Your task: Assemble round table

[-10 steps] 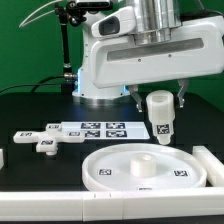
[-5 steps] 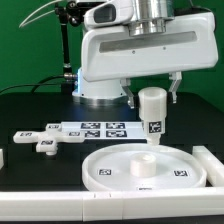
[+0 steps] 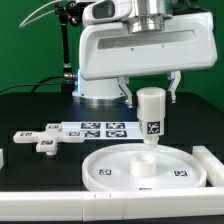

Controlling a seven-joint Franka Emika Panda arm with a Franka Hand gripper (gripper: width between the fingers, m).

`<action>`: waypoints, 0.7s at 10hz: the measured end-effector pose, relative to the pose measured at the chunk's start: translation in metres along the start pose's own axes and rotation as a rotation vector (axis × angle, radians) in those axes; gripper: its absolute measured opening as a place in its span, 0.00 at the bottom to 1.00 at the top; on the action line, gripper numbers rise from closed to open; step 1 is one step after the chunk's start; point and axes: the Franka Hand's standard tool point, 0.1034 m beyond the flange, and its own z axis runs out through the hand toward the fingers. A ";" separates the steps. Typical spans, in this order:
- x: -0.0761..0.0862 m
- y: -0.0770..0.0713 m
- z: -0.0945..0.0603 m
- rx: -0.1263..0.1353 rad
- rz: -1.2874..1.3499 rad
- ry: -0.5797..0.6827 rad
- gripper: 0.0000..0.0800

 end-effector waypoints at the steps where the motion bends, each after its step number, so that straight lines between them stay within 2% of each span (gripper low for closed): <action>1: -0.003 0.002 0.001 -0.009 -0.033 0.017 0.51; 6: -0.006 0.002 0.005 -0.013 -0.088 0.013 0.51; 7: -0.011 0.005 0.009 -0.013 -0.089 0.003 0.51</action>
Offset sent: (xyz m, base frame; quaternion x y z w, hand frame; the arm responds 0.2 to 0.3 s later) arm 0.0000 0.0000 0.0000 0.0000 0.0000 0.0000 1.0000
